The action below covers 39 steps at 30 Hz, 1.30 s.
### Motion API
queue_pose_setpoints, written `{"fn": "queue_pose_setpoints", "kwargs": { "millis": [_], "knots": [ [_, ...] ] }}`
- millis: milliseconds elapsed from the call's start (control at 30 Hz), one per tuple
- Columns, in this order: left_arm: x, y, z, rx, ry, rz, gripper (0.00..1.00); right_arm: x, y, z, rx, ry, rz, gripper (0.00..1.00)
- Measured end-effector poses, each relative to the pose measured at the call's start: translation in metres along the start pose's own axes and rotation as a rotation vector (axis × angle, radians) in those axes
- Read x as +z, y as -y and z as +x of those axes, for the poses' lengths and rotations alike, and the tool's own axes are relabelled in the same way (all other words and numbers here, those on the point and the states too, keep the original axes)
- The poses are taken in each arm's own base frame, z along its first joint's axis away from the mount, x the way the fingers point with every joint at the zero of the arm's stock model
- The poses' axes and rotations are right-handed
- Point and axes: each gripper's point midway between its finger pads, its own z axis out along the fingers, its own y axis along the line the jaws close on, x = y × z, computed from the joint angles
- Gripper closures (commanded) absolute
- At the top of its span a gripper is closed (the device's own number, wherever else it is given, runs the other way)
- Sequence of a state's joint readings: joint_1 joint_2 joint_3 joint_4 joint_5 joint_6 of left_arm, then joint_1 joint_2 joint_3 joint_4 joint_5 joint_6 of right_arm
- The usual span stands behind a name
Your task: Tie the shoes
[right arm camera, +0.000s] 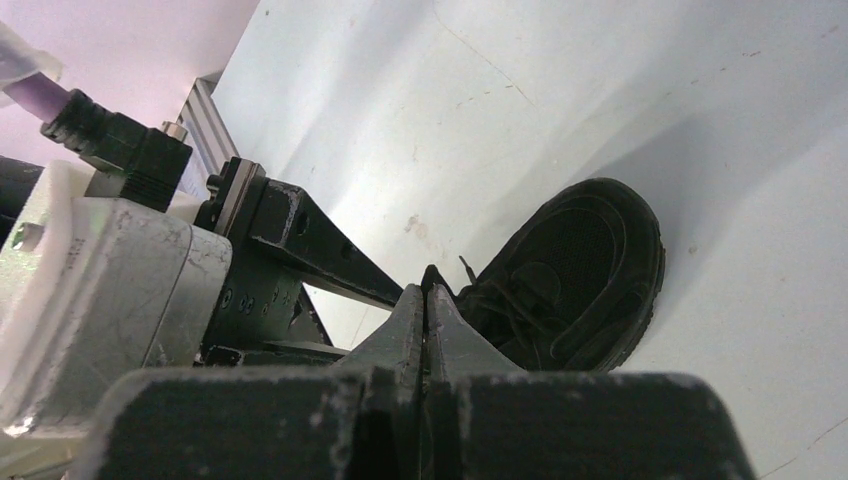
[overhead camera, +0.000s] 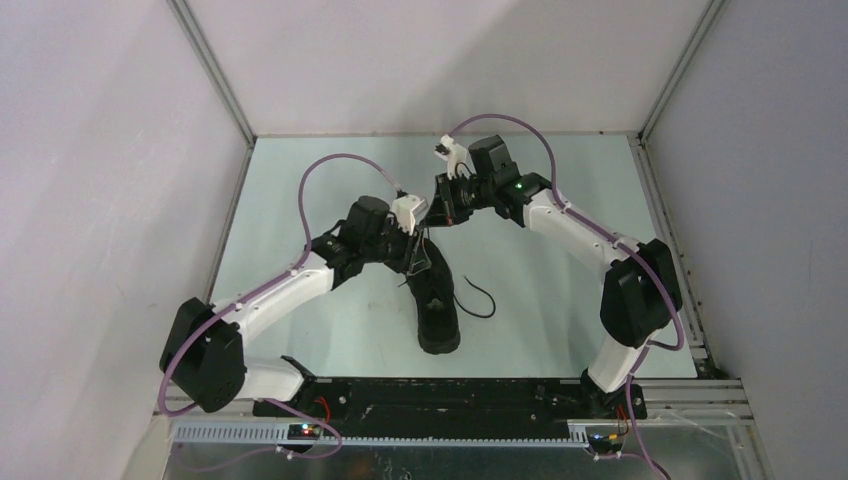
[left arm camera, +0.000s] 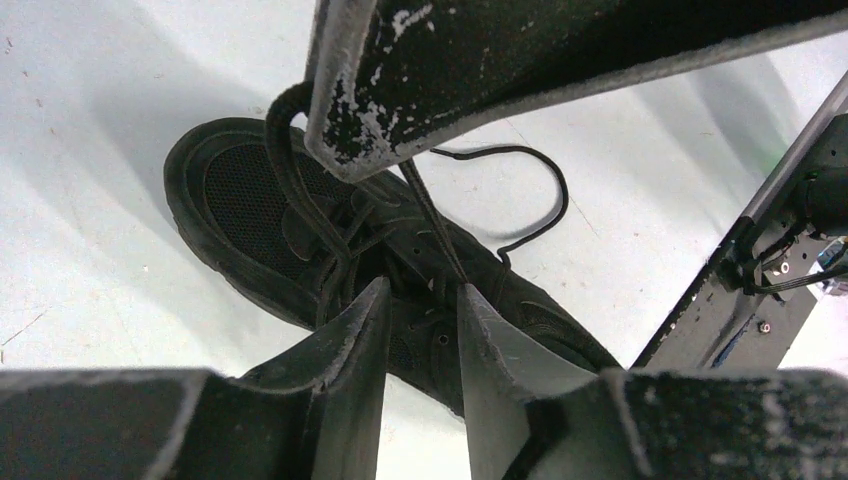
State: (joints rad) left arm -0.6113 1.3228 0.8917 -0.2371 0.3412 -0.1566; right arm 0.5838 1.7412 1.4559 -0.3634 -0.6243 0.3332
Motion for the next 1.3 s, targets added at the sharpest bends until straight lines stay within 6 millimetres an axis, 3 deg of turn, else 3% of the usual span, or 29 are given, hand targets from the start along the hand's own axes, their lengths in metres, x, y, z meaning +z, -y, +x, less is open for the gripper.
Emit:
{"fn": "queue_pose_setpoints", "kwargs": {
  "millis": [133,233,333,433,500,533,600,733,867,1033,1300],
  "knots": [
    [0.0,-0.001,0.001,0.009,-0.002,-0.004,0.48,0.0,0.001,0.001,0.001,-0.001,0.001,1.0],
    [-0.006,-0.004,0.009,0.022,-0.036,-0.023,0.43,-0.001,0.003,0.0,0.004,0.001,0.004,1.0],
    [-0.02,-0.008,0.019,0.036,-0.072,-0.066,0.38,-0.002,0.004,-0.001,0.007,0.003,0.003,1.0],
    [-0.037,-0.009,0.011,0.06,-0.033,-0.105,0.34,-0.002,0.006,0.001,0.011,0.001,0.004,1.0],
    [-0.046,-0.009,-0.003,0.082,0.028,-0.125,0.24,-0.002,0.008,0.002,0.014,0.0,0.006,1.0],
    [-0.047,-0.009,-0.008,0.087,0.05,-0.127,0.07,-0.002,0.009,0.003,0.015,-0.001,0.007,1.0],
    [-0.045,-0.006,-0.018,0.103,0.093,-0.102,0.01,-0.002,0.009,0.003,0.017,-0.001,0.009,1.0],
    [-0.028,-0.004,-0.022,0.119,0.104,-0.049,0.0,-0.003,0.009,0.002,0.015,0.0,0.008,1.0],
    [-0.008,-0.013,-0.014,0.119,0.061,-0.055,0.01,-0.004,0.009,0.002,0.015,0.003,0.008,1.0],
    [0.007,-0.016,-0.014,0.122,0.043,-0.041,0.19,-0.005,0.011,0.004,0.021,0.001,0.011,1.0],
    [0.009,-0.003,-0.024,0.131,0.07,0.036,0.37,-0.006,0.012,0.004,0.025,0.001,0.01,1.0]
  ]
}}
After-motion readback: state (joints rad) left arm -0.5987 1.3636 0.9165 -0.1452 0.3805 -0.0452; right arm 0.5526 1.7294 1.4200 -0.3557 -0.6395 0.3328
